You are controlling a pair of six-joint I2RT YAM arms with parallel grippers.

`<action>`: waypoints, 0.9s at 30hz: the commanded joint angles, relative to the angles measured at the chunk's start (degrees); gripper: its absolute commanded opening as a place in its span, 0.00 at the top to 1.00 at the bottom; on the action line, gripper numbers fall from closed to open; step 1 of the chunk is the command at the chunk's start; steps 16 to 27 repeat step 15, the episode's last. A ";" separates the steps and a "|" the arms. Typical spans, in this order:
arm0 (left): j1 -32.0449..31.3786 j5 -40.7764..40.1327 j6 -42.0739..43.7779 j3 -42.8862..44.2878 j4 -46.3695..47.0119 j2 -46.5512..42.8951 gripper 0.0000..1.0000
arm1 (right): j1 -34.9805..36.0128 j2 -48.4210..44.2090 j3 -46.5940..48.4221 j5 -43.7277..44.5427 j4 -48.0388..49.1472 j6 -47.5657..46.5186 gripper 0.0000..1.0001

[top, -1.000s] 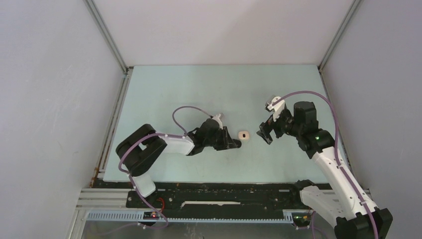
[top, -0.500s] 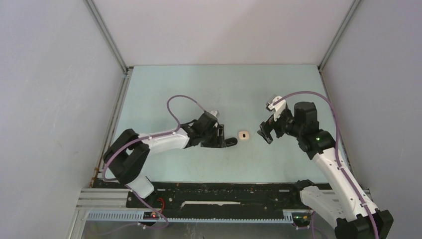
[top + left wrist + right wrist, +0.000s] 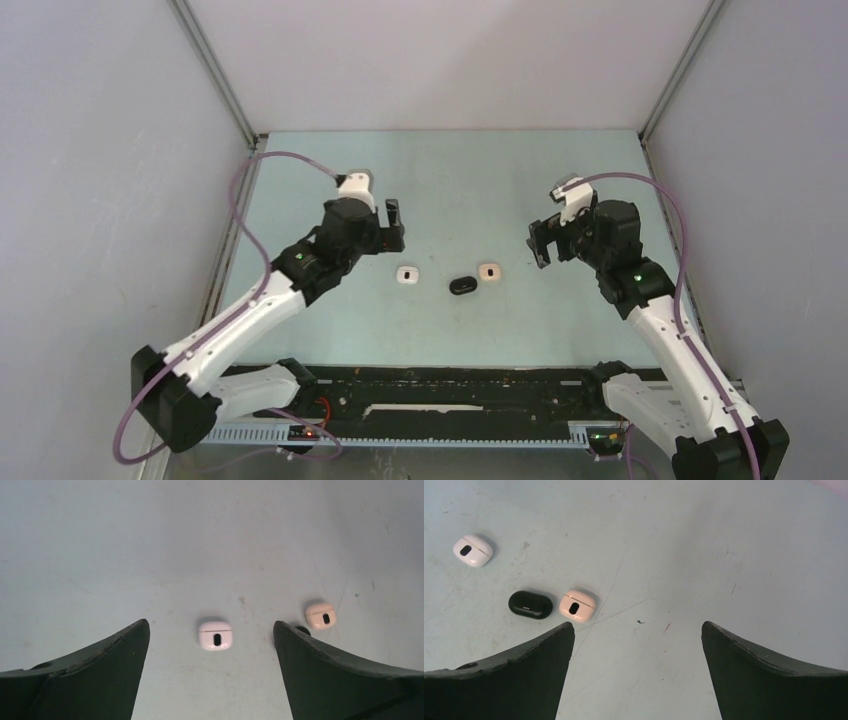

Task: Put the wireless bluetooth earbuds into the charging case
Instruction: Reset both arms

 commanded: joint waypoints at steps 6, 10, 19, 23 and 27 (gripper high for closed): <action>4.48 -17.38 13.99 0.93 -2.64 -10.42 0.00 | -0.25 1.45 -1.13 9.79 7.06 4.00 0.00; 9.72 -13.43 18.10 -1.53 -2.93 -9.88 0.00 | -0.27 3.00 -1.25 10.00 7.24 3.98 0.00; 12.95 -4.95 16.98 -9.67 5.69 -13.32 0.00 | -0.22 3.35 -1.25 8.78 7.63 3.82 0.00; 12.95 -4.95 16.98 -9.67 5.69 -13.32 0.00 | -0.22 3.35 -1.25 8.78 7.63 3.82 0.00; 12.95 -4.95 16.98 -9.67 5.69 -13.32 0.00 | -0.22 3.35 -1.25 8.78 7.63 3.82 0.00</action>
